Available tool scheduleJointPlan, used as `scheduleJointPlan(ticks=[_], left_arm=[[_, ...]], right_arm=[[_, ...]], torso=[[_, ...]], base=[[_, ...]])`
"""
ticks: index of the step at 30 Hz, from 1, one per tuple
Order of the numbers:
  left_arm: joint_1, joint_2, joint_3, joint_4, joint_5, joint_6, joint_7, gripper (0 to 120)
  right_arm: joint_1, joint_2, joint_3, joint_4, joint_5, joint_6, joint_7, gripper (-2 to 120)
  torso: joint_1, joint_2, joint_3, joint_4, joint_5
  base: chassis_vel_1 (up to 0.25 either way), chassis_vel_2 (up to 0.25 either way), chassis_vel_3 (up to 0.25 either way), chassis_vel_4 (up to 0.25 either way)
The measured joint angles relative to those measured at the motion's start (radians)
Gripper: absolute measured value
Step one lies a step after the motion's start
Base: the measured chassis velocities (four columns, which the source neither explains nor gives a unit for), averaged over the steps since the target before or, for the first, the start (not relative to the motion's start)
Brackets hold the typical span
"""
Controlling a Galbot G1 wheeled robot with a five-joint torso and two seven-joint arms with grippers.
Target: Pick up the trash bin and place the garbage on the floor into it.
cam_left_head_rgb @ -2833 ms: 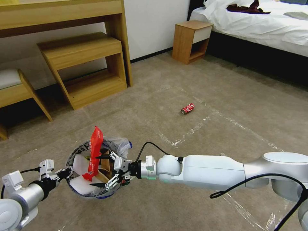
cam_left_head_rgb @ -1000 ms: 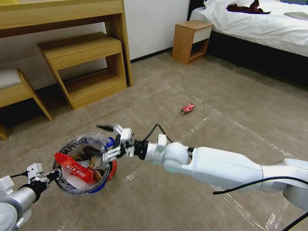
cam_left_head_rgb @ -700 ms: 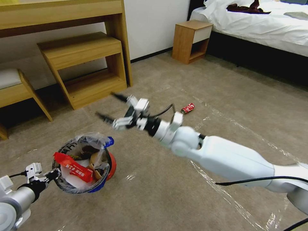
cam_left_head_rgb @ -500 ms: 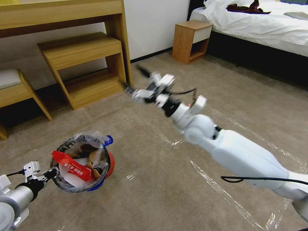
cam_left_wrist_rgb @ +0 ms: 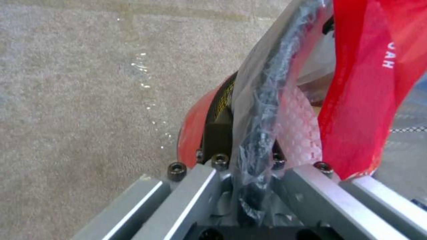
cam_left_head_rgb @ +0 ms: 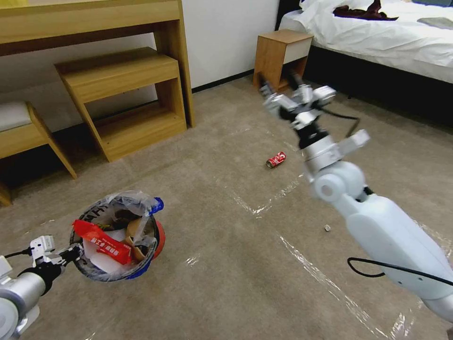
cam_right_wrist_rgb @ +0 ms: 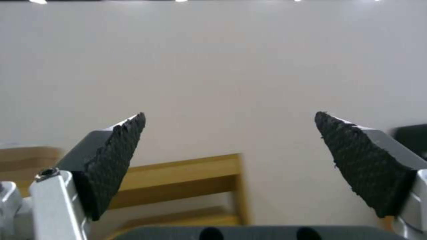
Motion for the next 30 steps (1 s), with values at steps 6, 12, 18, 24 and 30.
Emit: scheduleJointPlan(ticks=[6,12,18,24,30], left_arm=[[-0.006,-0.006,-0.001,0.004,0.003,-0.001,0.001,0],[-0.012,-0.014,0.0,0.001,0.019,-0.005,0.005,0],[-0.013,-0.019,-0.001,-0.007,0.022,-0.006,0.005,0],[-0.013,-0.031,-0.003,-0.02,0.037,-0.009,0.011,0],[-0.01,-0.037,0.0,-0.022,0.043,-0.01,0.013,0]], right_arm=[[-0.127,-0.006,0.177,0.009,-0.061,-0.015,0.043,100],[-0.282,0.012,0.314,0.027,-0.148,-0.046,0.097,100],[-0.363,0.036,0.386,0.048,-0.213,-0.069,0.134,100],[-0.519,0.092,0.519,0.095,-0.329,-0.078,0.171,100],[-0.619,0.137,0.558,0.111,-0.38,-0.052,0.17,100]], torso=[[0.0,0.0,0.0,0.0,0.0],[0.0,0.0,0.0,-0.0001,0.0002],[0.0,0.0,0.0,-0.0001,0.0002],[0.0,0.0,0.0,0.0,-0.0001],[0.0,0.0,0.0,-0.0001,-0.0001]], base=[[0.0,0.0,0.0,0.0],[0.0,0.0,0.0,0.0],[0.0,0.0,0.0,0.0],[0.0,0.0,0.0,0.0],[0.0,0.0,0.0,0.0]])
